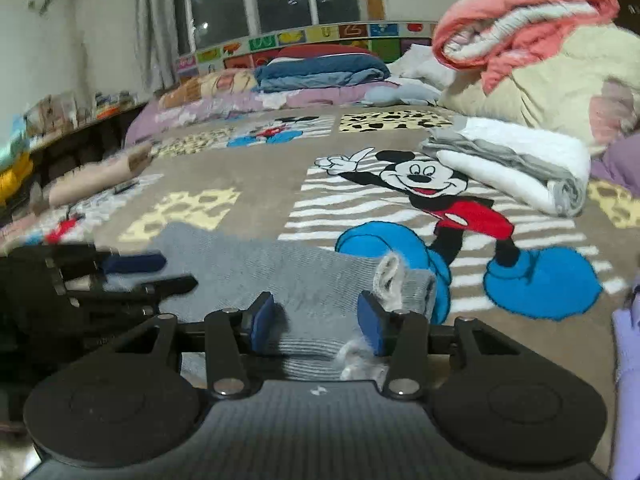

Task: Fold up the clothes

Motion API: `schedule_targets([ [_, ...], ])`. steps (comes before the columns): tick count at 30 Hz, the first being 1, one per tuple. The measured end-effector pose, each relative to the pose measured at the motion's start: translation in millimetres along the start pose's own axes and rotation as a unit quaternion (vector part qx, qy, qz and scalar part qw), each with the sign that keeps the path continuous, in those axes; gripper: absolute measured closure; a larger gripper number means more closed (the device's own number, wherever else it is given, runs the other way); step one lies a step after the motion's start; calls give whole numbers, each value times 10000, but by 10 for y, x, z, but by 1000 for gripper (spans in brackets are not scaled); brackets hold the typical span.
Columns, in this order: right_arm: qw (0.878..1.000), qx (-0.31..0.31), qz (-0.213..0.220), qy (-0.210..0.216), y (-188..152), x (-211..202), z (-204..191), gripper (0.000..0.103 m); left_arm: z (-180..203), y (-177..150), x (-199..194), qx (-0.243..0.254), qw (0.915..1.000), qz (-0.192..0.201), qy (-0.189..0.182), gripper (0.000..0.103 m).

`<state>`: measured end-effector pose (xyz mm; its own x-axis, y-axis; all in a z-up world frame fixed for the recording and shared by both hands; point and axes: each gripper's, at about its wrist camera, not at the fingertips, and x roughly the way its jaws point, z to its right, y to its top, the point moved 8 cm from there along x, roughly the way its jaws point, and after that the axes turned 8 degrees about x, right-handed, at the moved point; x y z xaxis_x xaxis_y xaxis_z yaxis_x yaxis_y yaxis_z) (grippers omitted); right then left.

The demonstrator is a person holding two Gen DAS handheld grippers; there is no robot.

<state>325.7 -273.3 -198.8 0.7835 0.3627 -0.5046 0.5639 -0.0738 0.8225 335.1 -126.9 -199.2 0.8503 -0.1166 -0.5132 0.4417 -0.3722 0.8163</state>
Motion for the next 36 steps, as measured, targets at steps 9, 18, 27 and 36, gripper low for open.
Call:
schedule_targets([
  [9,9977,-34,540,-403,88,-316,95,51,-331,22,-294,-838,9963,76,-167,49],
  [18,9687,2430,315,393,-23,-362,730,36,-1094,-300,-386,-3751,9191,-146,-1196,39],
  [27,9551,2897,74,621,-92,-187,742,35,-1102,-482,-186,-4446,8762,-504,-1791,39],
  [36,9538,2911,73,736,-44,-46,702,63,-980,-175,-4,-3797,9048,-231,-1911,67],
])
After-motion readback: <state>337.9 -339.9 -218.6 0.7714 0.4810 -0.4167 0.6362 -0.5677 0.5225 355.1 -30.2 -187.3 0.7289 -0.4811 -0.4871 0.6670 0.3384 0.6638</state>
